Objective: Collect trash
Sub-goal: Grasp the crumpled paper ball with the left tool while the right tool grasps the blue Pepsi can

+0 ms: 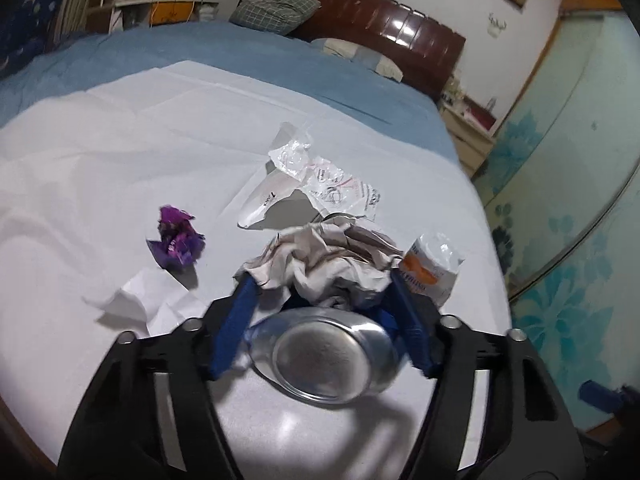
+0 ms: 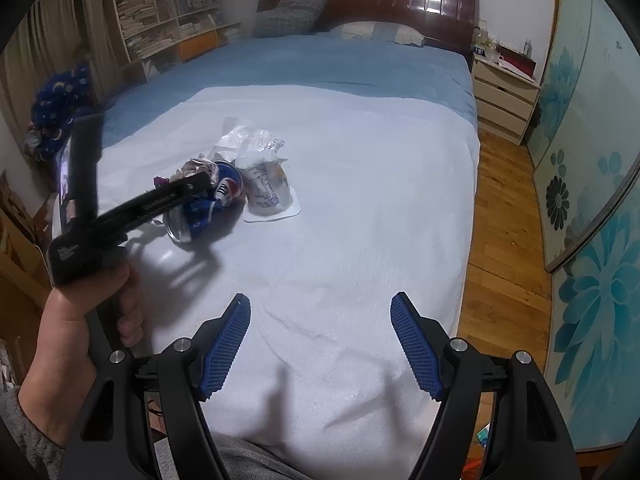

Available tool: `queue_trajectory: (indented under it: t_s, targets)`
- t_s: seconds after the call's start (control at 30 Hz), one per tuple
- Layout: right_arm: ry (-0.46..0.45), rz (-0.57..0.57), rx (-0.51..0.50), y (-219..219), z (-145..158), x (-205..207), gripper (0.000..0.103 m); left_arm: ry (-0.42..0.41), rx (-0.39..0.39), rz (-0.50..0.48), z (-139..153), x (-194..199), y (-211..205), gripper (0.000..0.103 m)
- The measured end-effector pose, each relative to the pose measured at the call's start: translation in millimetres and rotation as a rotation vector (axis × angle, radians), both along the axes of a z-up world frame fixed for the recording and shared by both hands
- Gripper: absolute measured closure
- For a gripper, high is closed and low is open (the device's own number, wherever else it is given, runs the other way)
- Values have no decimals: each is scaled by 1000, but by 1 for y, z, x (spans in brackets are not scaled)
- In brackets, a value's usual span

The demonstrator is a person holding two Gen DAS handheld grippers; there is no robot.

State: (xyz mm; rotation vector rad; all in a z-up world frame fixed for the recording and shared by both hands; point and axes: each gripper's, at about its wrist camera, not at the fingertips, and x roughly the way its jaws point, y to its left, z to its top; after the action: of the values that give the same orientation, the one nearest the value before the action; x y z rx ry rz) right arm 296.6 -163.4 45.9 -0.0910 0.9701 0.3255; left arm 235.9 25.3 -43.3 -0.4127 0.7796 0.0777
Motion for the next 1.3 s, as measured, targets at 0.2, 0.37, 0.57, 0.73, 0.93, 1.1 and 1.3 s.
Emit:
queue_trajectory:
  t_s: [0.2,0.37,0.57,0.73,0.93,1.1,1.3]
  targets:
    - [-2,-5,-3,0,1,1,30,-50,-71,7,5,-14,10,54]
    - [-14,-9,-9,1,4,1,30,-99,-109,36,17,-25,22,57]
    - [-40,78,-2,22,7,12,29,-131,-127,56,33,-55,41,58]
    - [62,124,140,53,-3,56,25,-126,-105,50,40,-82,51,58]
    - [203,32,299,71,-44,107,25,-116,-79,43,42,-97,57,58]
    - [244,23,322,94,-71,126,31,-121,-84,44,43,-95,61,58]
    - [281,106,391,123,-88,138,65,-121,-95,22,38,-88,58,58]
